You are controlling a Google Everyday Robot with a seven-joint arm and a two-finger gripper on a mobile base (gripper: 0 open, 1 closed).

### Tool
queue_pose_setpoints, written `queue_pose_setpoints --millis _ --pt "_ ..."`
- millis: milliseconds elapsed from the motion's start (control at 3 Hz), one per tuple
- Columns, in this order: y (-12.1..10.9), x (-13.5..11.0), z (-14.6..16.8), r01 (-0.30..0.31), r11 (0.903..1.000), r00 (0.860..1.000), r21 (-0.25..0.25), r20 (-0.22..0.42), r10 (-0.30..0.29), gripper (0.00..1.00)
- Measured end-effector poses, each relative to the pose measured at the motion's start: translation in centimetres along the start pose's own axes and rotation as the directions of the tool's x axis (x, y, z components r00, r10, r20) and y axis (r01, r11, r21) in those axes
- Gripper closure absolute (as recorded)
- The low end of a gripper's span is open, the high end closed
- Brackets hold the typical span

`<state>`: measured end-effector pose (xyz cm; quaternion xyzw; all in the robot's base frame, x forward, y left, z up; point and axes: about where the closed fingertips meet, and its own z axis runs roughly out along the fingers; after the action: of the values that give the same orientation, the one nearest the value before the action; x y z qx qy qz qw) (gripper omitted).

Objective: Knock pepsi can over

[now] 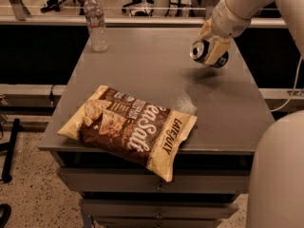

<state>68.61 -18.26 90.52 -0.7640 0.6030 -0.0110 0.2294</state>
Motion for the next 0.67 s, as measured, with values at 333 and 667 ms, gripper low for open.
queue_pose_setpoints --millis 333,667 --pt "1.3 0.0 2.0 0.063 0.9963 0.995 -0.058 -0.075 -0.067 0.74" --pt "2.7 -0.4 3.5 0.129 0.9852 0.983 -0.112 -0.112 -0.142 0.51"
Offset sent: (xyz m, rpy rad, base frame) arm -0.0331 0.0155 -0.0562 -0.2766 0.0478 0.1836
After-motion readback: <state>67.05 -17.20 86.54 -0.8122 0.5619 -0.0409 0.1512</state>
